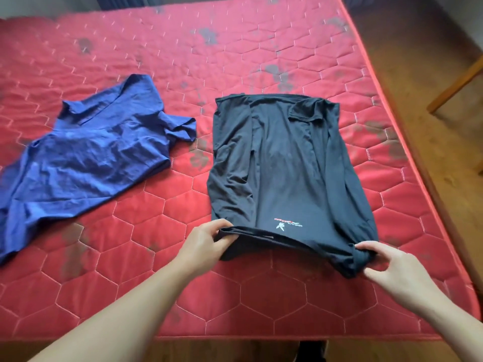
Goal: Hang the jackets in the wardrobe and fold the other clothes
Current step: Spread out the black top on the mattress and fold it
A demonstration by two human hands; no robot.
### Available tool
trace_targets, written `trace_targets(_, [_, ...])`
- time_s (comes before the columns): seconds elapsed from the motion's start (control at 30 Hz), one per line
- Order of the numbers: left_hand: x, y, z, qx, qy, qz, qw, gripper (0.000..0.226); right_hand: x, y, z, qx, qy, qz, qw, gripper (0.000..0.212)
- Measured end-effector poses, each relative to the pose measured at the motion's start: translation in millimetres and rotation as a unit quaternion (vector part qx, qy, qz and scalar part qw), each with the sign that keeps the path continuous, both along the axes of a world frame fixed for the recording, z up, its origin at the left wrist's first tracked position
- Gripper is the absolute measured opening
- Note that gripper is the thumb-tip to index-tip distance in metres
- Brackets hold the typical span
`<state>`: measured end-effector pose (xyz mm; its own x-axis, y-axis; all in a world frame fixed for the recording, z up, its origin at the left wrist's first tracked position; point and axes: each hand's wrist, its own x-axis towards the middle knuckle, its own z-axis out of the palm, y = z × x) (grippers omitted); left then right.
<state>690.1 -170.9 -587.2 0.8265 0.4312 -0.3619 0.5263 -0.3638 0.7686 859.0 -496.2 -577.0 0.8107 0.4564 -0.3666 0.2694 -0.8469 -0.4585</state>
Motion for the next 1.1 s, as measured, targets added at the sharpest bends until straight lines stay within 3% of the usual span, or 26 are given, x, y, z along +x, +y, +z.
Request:
trace_targets(0.1, [5,1,18,-0.032,0.009,-0.040,0.999,0.011,0,1,8,0.004,-0.033,0.018,0.999,0.042])
trace_targets(0.23, [9,-3,42,-0.047,0.134,-0.238,0.961,0.019,3,-10,15,-0.021,-0.078,0.155,0.985,0.012])
trace_targets(0.33, [15,-2,50,-0.024,0.183,-0.308,0.933,0.013,11,-7,34,-0.044,0.012,0.202,0.978,0.015])
trace_targets(0.4, [23,2,48,0.018,0.122,-0.263,0.957,0.012,24,-6,35,0.000,0.053,0.149,0.987,0.020])
trace_targets(0.47, [35,8,44,0.061,0.019,-0.141,0.988,0.010,37,-2,28,0.039,0.073,0.093,0.992,0.016])
trace_targets(0.57, [62,23,38,0.056,-0.077,0.024,0.995,0.007,59,20,15,0.167,0.057,-0.031,0.984,0.020])
trace_targets(0.7, [102,46,20,-0.033,-0.059,0.113,0.991,0.007,98,65,-3,0.248,0.048,-0.140,0.957,0.021])
trace_targets(0.97, [180,96,-10,-0.011,-0.029,0.175,0.984,0.007,194,127,-33,0.237,0.090,-0.096,0.963,0.021])
trace_targets(1.1, [218,122,-18,-0.015,-0.032,0.218,0.975,0.022,235,157,-44,0.249,0.094,-0.100,0.959,0.022])
